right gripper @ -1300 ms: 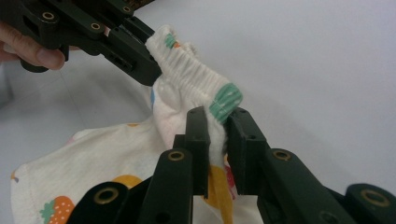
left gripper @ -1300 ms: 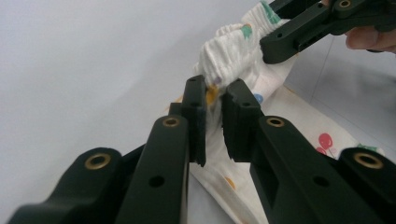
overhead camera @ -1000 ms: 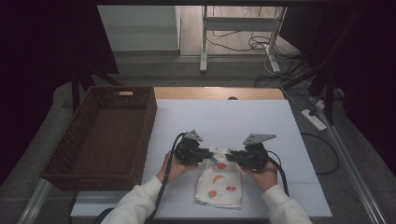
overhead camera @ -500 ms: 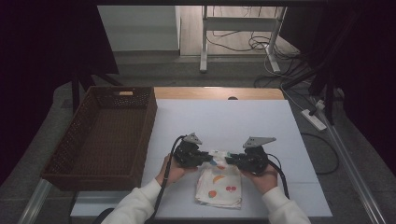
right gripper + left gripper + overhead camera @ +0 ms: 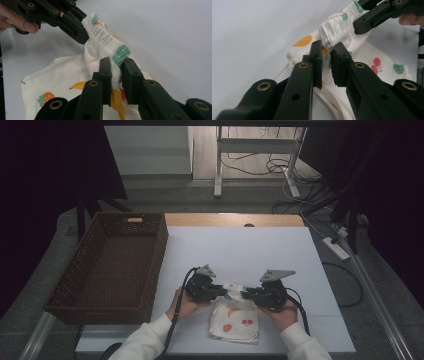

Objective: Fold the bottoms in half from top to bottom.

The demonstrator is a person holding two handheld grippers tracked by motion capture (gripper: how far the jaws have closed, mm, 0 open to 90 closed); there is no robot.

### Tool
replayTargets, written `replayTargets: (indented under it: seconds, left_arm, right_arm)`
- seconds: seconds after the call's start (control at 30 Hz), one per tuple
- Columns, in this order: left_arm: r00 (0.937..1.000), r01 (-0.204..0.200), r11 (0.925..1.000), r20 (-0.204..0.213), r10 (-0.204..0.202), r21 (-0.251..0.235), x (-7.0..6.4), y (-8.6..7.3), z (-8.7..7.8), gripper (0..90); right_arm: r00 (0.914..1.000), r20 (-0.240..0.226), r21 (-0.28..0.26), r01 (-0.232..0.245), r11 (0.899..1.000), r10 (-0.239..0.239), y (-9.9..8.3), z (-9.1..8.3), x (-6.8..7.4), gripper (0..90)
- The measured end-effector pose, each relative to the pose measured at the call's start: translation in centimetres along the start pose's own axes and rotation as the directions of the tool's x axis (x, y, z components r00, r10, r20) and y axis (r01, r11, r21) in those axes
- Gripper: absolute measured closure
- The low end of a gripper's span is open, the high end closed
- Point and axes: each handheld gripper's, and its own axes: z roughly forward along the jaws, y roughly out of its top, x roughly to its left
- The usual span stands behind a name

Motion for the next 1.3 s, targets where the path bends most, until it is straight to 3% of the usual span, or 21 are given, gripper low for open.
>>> replayTargets:
  seconds: [1.3]
  left_arm:
    - [0.9994,-0.006,0.9991,0.034,0.005,0.042,-1.6,-1.8,0.0,79.3]
  right_arm:
    - [0.9995,-0.028,0.04,0.015,0.999,-0.014,-1.2,-0.5,1.5,77.3]
